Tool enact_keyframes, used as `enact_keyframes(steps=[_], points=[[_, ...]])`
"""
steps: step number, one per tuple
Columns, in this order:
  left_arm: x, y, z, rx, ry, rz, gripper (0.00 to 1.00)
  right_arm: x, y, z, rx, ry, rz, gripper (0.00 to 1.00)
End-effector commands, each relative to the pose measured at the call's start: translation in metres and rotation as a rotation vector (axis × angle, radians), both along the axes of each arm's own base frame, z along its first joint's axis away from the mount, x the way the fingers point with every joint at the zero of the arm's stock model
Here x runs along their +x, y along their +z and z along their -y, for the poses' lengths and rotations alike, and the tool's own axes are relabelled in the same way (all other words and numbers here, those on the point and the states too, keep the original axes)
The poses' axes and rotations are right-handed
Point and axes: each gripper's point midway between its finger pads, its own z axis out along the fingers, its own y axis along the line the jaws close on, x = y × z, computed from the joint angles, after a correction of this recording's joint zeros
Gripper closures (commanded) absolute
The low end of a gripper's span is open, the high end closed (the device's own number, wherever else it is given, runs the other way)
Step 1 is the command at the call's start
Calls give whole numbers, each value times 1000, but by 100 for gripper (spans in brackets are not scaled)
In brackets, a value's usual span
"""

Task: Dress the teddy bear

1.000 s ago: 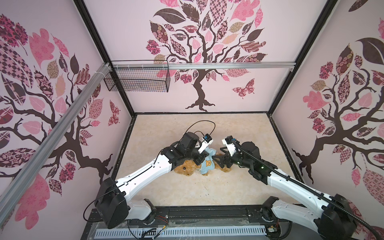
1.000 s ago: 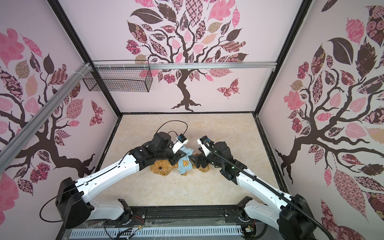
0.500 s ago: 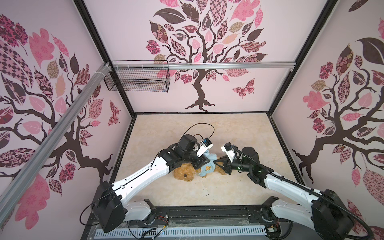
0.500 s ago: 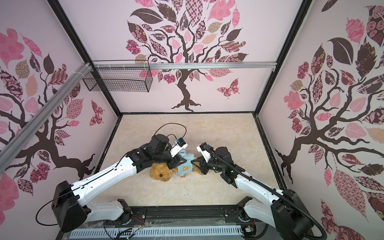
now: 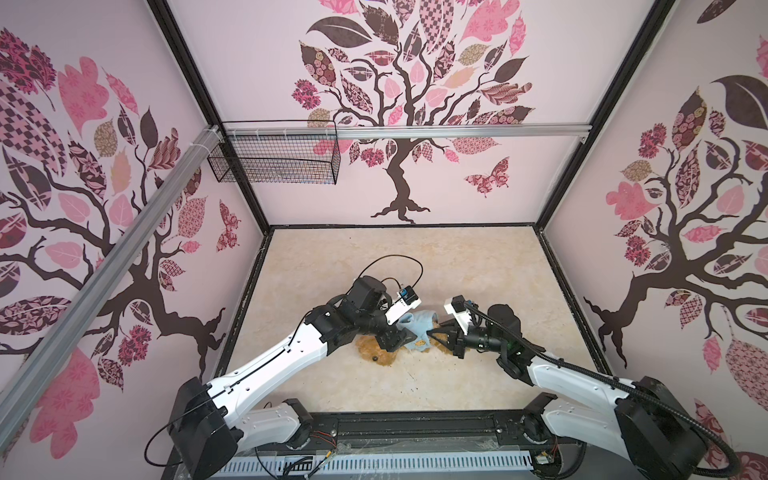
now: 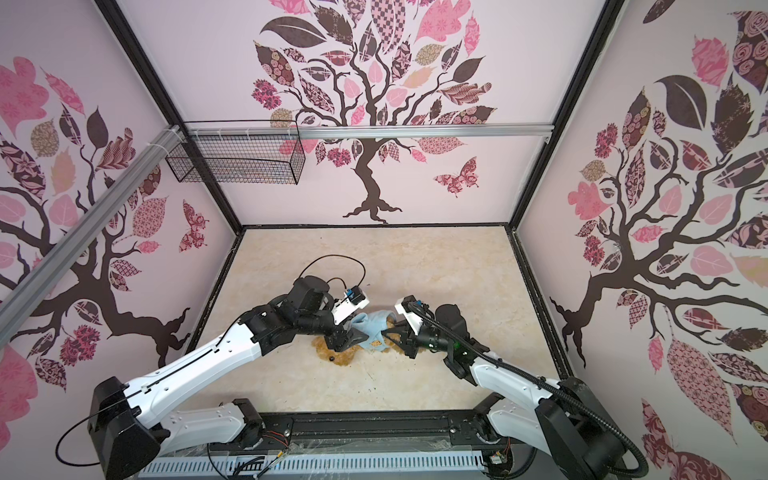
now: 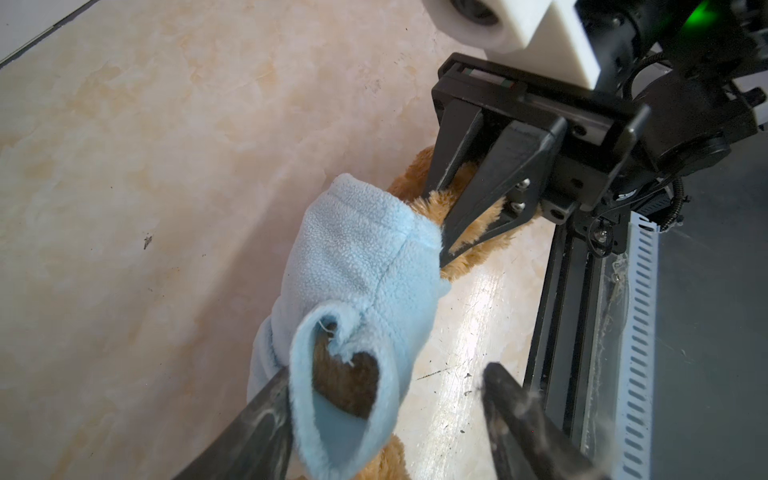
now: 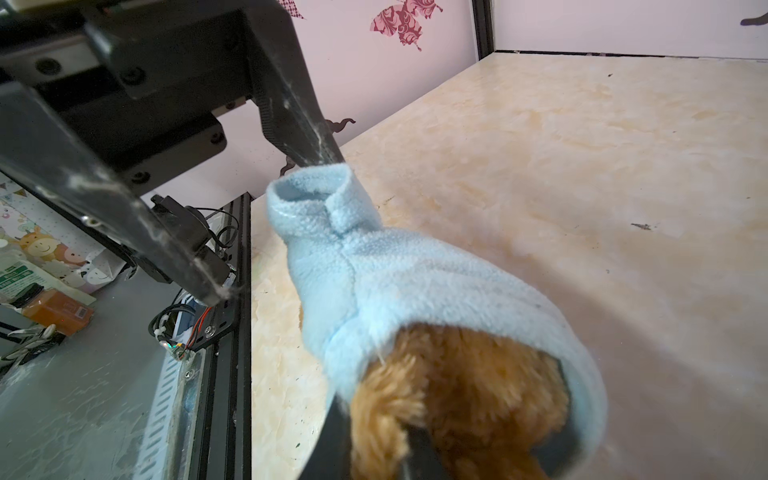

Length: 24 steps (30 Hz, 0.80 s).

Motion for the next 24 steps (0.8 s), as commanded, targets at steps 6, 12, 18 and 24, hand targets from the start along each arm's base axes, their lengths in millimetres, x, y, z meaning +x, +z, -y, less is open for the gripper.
enact_keyframes(steps=[6,12,18,24], points=[[18,-19,0,15,15,-44,38,-3,20,-7,49,51,80,100],[23,-8,3,-80,12,-134,66,5,9,-3,4,-1,76,100],[22,-18,-8,-6,8,-98,90,37,8,14,-98,-214,33,55],[26,-17,-11,40,31,-45,97,17,33,-4,-166,-200,187,16]])
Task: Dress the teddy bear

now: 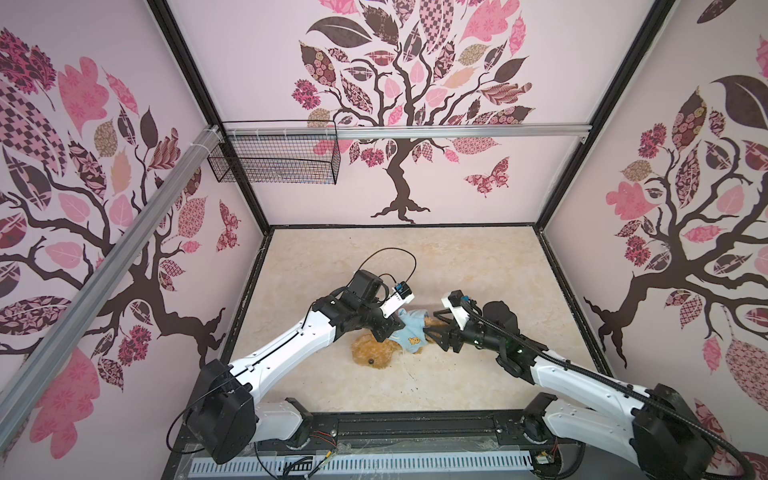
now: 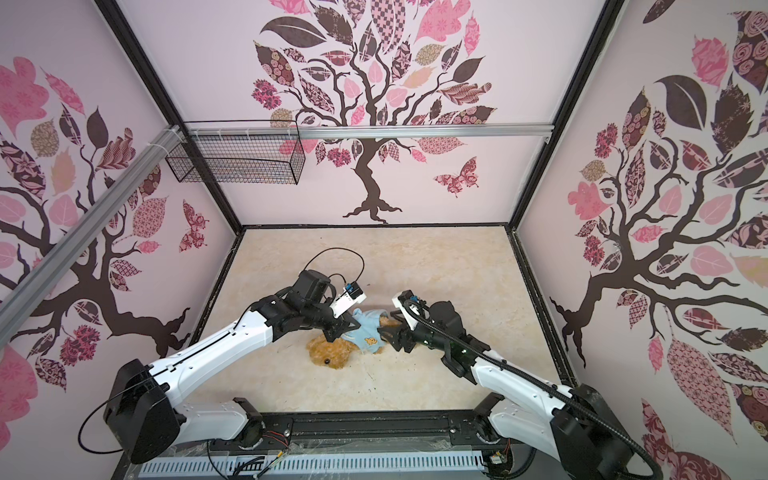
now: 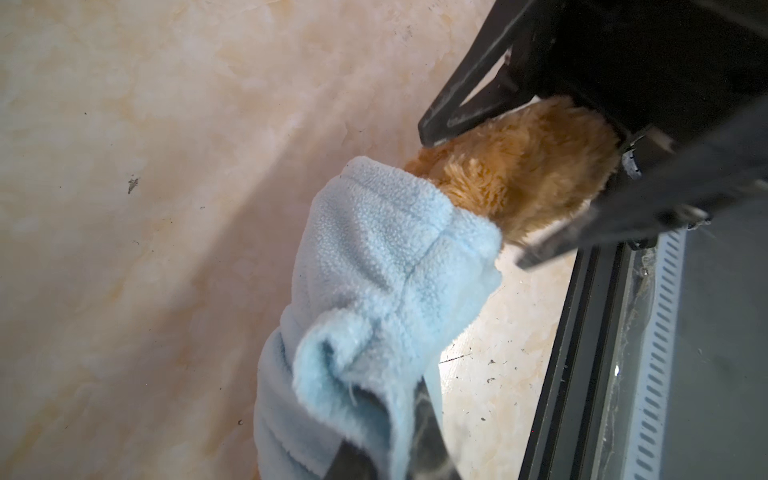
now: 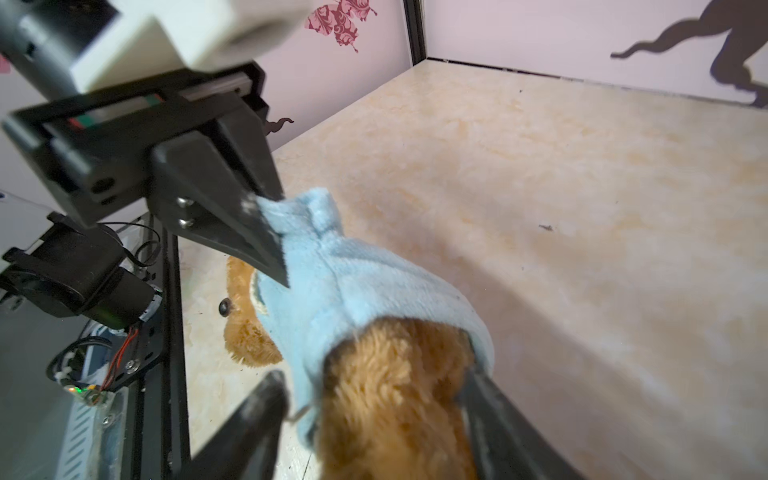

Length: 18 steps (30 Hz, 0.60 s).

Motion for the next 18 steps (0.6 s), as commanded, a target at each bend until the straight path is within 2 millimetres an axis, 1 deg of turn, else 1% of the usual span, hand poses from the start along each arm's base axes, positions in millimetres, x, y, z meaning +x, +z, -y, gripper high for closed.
enact_keyframes(steps=[1,4,7,10,12,14,17,18], points=[[0,17,6,-12,-32,67,97,1,21,-2,-46,-37,101,11],[-7,16,10,-11,-60,68,97,3,27,-7,-34,-17,134,3],[-12,19,12,-24,-77,69,97,2,19,-18,-35,41,144,3],[-14,22,12,-37,-84,74,97,-9,3,-34,6,150,103,3],[-18,24,13,-45,-100,76,96,-15,-9,-41,19,201,57,5],[-23,24,13,-48,-122,74,95,-14,-20,-43,6,207,40,9],[-32,27,14,-53,-152,74,94,-4,-39,-40,-42,155,32,20],[-34,29,14,-58,-159,72,94,-2,-46,-40,-55,145,27,26]])
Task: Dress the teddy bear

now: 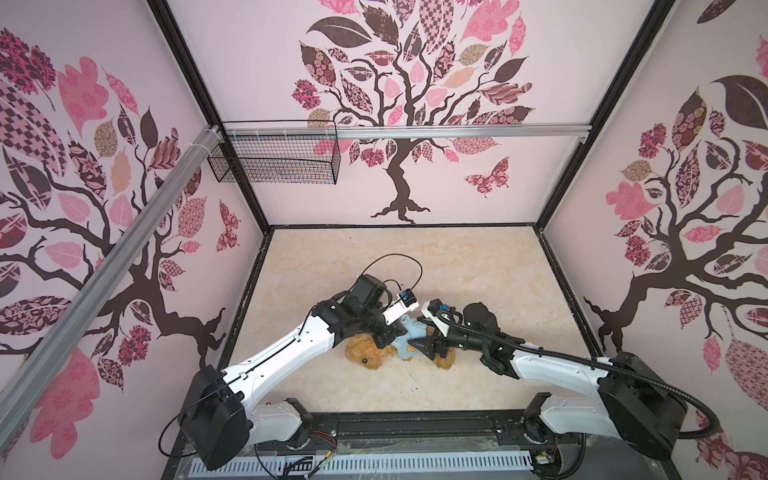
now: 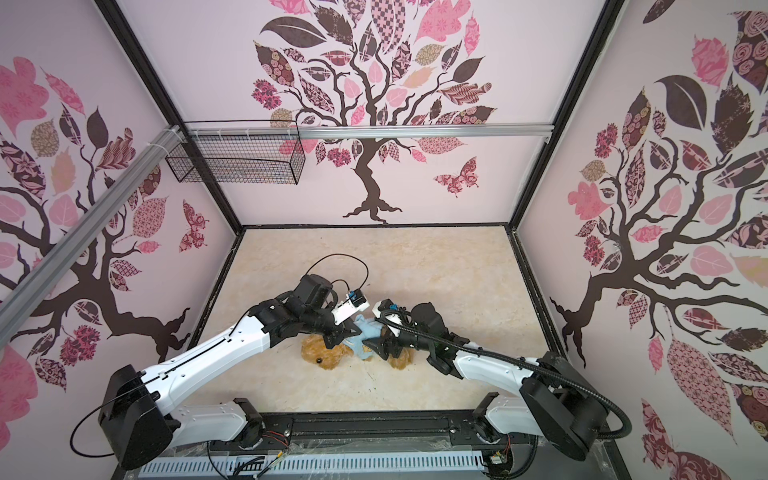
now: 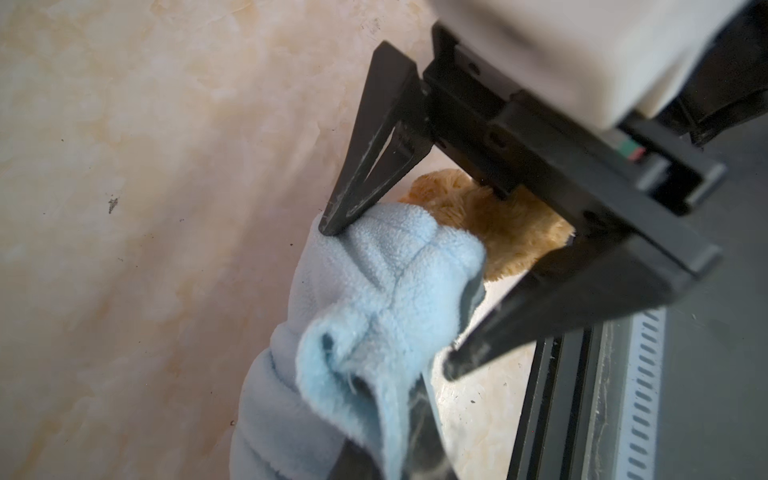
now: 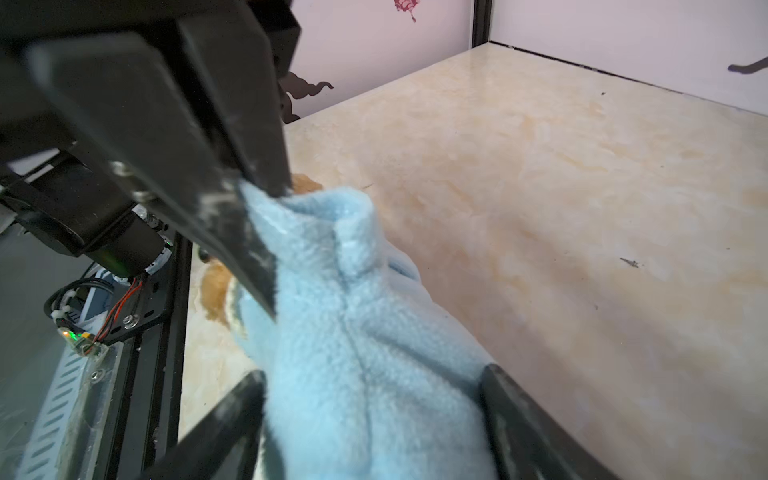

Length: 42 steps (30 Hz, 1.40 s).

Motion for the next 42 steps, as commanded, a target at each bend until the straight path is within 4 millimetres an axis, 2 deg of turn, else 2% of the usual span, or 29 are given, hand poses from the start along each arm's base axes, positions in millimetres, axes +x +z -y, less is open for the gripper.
enact_keyframes(steps=[1,3,5,6,8,10,13,15,19,25,29,33,42], points=[[-12,23,7,-75,-69,35,93,4,-13,-3,-11,-1,13,34],[-13,25,7,-80,-62,35,92,4,-20,-4,-7,2,4,54],[-11,26,3,-67,-36,35,88,2,-22,-4,21,8,7,69],[-10,26,0,-53,-21,36,84,1,-20,-5,35,10,14,74],[-7,27,-10,-10,30,45,66,-2,-18,-4,49,19,35,82],[-6,30,-21,28,70,60,54,-4,-14,-2,55,21,64,86],[-7,46,-34,25,121,102,50,-10,-8,-1,49,32,134,88],[-9,61,-37,-20,143,128,52,-13,-7,-2,26,35,170,88],[-16,89,-27,-124,150,110,68,-19,-9,-2,-6,32,219,88],[-33,101,7,-169,65,35,90,-23,-5,-6,3,39,239,88],[-28,94,12,-140,68,25,95,-22,-6,-6,-1,36,242,88],[-26,79,14,-93,61,2,95,-22,-6,-5,3,33,240,88],[-22,60,22,-56,45,-28,95,-22,-5,-4,7,27,243,88]])
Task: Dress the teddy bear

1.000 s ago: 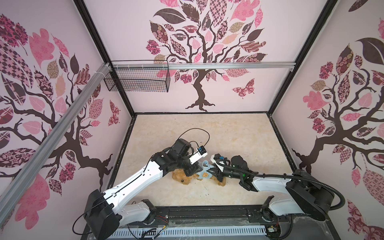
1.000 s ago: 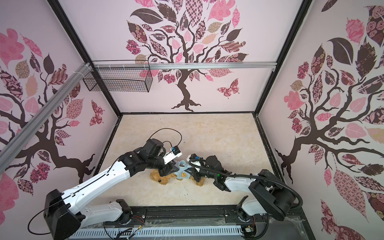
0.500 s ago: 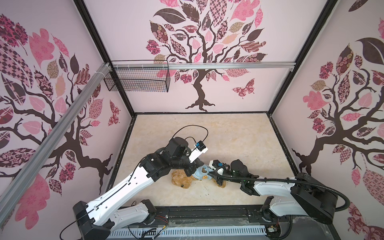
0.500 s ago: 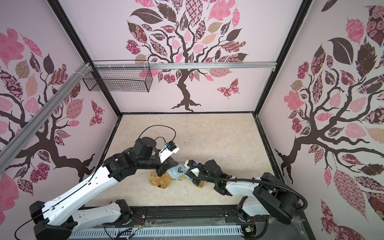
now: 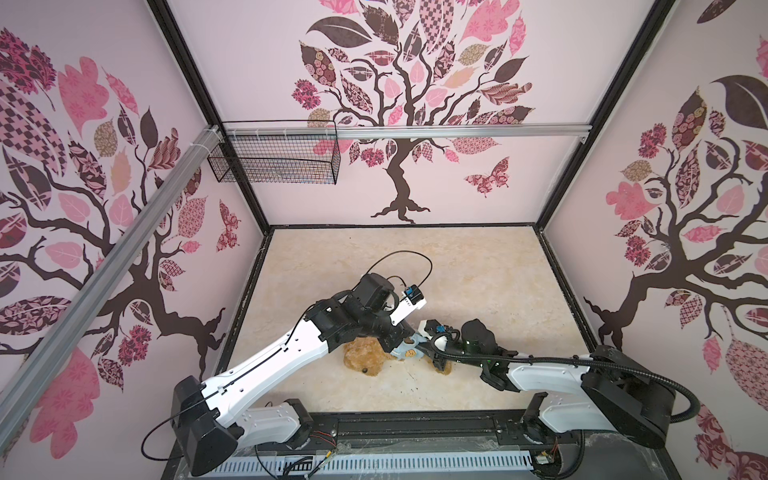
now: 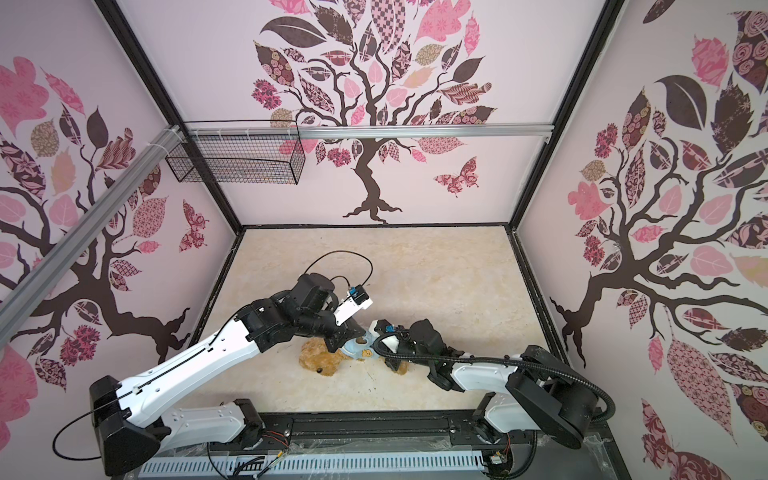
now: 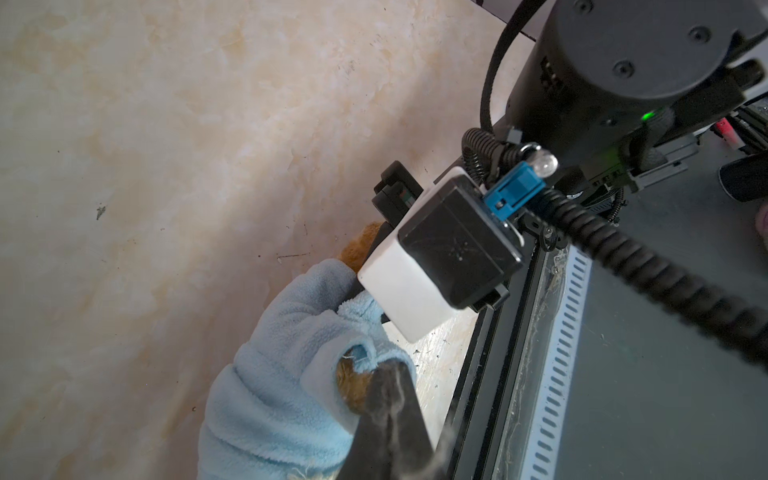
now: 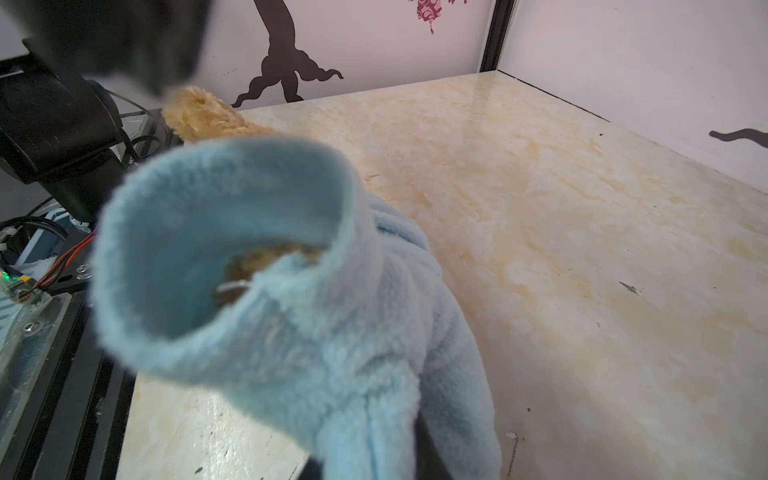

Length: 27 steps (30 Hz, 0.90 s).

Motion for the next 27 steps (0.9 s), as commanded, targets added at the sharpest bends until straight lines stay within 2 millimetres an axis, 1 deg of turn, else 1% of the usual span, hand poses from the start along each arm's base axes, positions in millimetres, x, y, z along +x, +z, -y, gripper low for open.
enact_keyframes(steps=[1,7,10,16,22,24,27], points=[[4,8,5,-4,-11,28,95,0,14,1,40,-6,45,88],[10,-12,-6,94,11,29,95,-3,20,4,72,-11,46,86],[8,-16,-7,109,-2,30,95,-4,23,4,90,-9,36,84],[9,-19,-10,131,-14,44,93,-7,29,4,134,-9,13,80],[8,-24,-15,163,-17,48,92,-8,31,5,151,-13,-16,73],[3,-22,-13,141,-41,37,91,-9,29,5,159,-12,-36,73],[-6,-13,-6,73,-90,40,90,-12,30,3,184,6,-59,73]])
